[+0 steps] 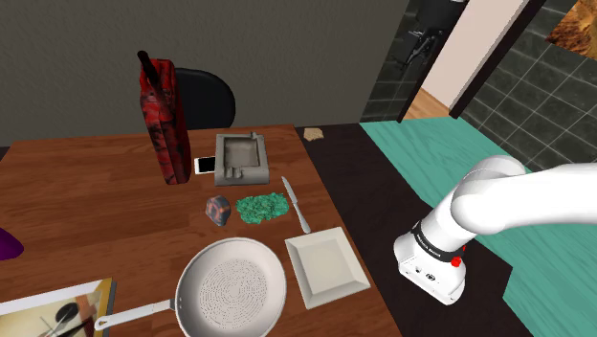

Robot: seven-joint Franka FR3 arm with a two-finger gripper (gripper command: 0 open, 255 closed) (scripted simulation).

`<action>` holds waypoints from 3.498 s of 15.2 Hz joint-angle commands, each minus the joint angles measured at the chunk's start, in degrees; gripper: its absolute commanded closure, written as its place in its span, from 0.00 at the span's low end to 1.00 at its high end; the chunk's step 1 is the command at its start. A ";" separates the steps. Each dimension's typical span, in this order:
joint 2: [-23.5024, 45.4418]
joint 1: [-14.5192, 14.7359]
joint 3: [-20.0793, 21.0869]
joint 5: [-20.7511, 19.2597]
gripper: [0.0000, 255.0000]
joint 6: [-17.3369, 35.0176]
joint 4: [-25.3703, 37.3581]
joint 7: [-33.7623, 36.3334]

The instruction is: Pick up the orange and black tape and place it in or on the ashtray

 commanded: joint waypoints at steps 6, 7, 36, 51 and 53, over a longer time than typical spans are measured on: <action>1.90 1.69 2.87 3.83 0.00 7.72 -5.81 3.57; 2.50 2.06 3.48 4.60 0.00 9.34 -6.78 4.24; 48.32 11.79 21.66 14.82 0.00 56.73 -3.31 21.86; 71.31 19.11 20.37 6.40 0.00 67.57 10.70 30.84; 72.49 19.58 20.01 5.98 0.00 68.35 11.10 31.13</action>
